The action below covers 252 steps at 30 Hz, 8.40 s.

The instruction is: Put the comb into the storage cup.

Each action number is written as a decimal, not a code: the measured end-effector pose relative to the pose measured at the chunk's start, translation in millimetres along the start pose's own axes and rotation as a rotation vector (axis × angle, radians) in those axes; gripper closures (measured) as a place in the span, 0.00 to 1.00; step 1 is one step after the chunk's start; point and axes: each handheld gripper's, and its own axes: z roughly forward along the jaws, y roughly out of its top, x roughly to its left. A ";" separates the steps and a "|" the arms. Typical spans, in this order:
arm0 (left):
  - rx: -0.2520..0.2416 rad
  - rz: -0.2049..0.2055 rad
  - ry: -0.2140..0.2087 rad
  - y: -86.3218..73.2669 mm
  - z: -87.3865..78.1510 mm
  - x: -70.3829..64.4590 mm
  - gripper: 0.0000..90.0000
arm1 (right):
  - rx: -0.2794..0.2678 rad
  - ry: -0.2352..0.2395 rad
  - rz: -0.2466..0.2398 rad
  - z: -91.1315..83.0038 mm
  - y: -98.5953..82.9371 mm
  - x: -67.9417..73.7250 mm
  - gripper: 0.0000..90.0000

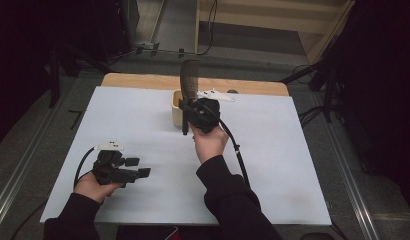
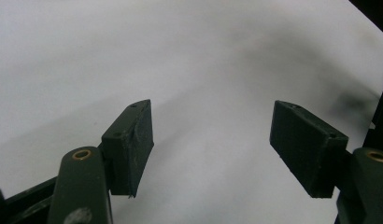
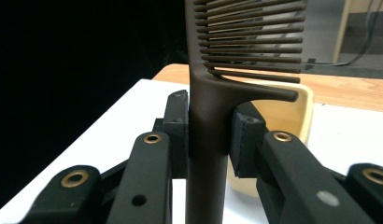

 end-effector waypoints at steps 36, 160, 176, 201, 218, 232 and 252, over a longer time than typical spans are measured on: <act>0.001 -0.018 0.011 -0.2 -3.0 6.6 0.34 | -0.054 -0.048 0.028 23.8 31.8 -5.9 0.78; 0.024 -0.003 -0.015 1.3 3.4 6.8 0.34 | 0.085 -0.100 -0.068 94.5 17.2 -46.0 0.44; 0.035 0.002 -0.007 1.2 4.8 7.0 0.34 | 0.102 -0.060 -0.099 73.2 12.0 -48.3 0.30; 0.043 -0.002 0.005 0.8 5.5 8.4 0.34 | 0.161 0.092 -0.111 24.4 6.1 -51.1 0.30; 0.044 -0.003 0.012 0.4 4.5 9.8 0.34 | 0.195 0.145 -0.160 1.0 -4.9 -48.8 0.30; 0.047 -0.003 0.016 0.2 5.0 10.3 0.34 | 0.200 0.192 -0.167 -12.8 -20.9 -57.1 0.30; 0.050 -0.005 0.013 0.8 6.0 10.8 0.34 | 0.222 0.230 -0.179 -35.9 -41.0 -72.3 0.30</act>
